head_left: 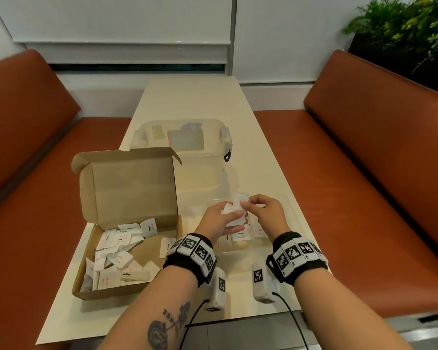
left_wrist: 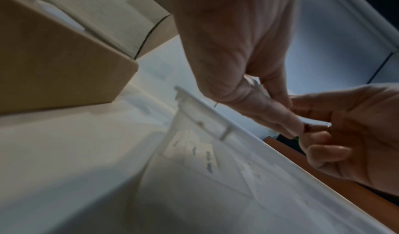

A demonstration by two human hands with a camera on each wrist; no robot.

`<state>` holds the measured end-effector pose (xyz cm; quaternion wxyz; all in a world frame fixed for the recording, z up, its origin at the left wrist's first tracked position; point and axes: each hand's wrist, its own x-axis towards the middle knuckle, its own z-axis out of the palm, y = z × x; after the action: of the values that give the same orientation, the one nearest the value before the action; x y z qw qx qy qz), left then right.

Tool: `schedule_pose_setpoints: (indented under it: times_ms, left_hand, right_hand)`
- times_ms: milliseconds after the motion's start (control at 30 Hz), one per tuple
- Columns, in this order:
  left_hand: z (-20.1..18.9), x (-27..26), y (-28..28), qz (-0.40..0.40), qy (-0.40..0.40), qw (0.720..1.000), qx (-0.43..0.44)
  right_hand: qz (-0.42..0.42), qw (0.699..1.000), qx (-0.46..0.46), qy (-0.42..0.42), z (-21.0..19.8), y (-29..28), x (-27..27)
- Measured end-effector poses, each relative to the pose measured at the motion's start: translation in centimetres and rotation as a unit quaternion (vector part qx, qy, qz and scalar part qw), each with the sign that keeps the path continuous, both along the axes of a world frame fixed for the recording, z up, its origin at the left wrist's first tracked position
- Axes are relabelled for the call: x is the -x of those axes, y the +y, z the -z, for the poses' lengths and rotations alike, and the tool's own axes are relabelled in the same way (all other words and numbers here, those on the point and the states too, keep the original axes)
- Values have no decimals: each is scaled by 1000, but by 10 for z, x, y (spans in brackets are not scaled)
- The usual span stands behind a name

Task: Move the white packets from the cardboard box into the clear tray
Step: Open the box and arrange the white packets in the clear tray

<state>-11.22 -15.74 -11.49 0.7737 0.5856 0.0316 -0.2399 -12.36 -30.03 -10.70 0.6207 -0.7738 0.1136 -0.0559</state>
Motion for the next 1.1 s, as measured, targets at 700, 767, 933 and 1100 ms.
schedule_pose_setpoints:
  times_ms: [700, 767, 933, 1100]
  left_hand:
    - [7, -3, 2, -64, -18, 997, -28]
    - [8, -3, 2, -70, -18, 997, -23]
    - [10, -3, 0, -72, -14, 997, -22]
    - [9, -3, 0, -68, -14, 997, -18]
  right_hand:
    - [-18, 973, 218, 77, -5, -55, 10]
    - [-26, 966, 241, 92, 1, -56, 15]
    - [-23, 931, 353, 96, 9, -48, 16]
    - [-28, 906, 408, 107, 20, -41, 17]
